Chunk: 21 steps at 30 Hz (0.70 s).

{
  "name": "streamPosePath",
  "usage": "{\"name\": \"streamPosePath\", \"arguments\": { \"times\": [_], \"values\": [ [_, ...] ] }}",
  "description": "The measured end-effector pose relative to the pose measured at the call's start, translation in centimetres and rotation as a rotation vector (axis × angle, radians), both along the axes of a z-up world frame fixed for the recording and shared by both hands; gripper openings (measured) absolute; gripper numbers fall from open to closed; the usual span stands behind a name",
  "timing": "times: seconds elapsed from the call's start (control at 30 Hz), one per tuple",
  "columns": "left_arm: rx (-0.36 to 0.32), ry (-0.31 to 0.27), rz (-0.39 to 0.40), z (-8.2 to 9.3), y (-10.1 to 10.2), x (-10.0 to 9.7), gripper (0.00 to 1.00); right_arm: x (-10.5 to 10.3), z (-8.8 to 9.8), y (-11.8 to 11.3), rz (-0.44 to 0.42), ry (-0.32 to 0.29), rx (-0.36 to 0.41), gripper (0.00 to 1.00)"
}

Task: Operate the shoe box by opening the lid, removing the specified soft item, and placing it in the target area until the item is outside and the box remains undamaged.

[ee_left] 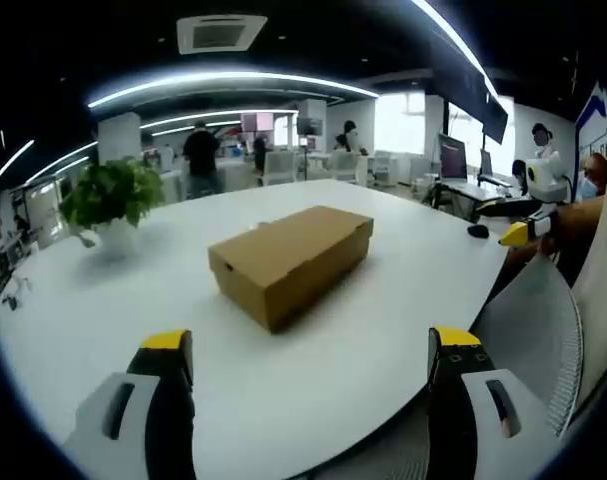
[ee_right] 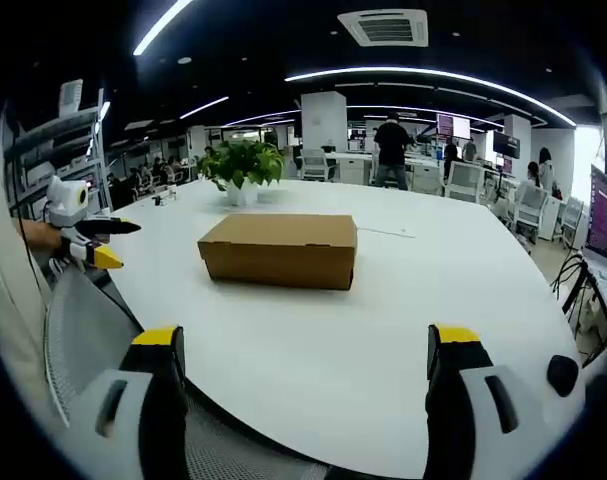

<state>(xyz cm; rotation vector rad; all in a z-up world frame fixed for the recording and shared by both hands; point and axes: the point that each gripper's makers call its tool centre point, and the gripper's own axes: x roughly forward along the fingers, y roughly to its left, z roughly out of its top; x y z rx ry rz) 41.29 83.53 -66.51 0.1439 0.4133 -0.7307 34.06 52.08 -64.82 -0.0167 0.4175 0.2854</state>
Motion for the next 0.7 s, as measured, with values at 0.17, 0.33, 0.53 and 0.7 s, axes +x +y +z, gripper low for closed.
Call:
{"name": "streamPosePath", "arguments": {
  "times": [0.17,0.33,0.53,0.7],
  "values": [
    [0.005,0.001,-0.004,0.35,-0.50,-0.33,1.00,-0.05,-0.06,0.03,0.002,0.001,-0.002,0.96],
    [0.009,0.001,-0.006,0.70,-0.91,-0.58,1.00,-0.05,0.00,-0.06,-0.003,-0.003,-0.001,0.96],
    [0.011,0.001,-0.007,0.93,-1.05,-0.72,1.00,-0.04,0.04,-0.08,-0.004,-0.003,-0.001,0.96],
    [0.012,0.001,-0.005,1.13,-1.11,-0.79,1.00,-0.06,0.09,-0.14,-0.007,-0.006,0.000,0.96]
  ]
}}
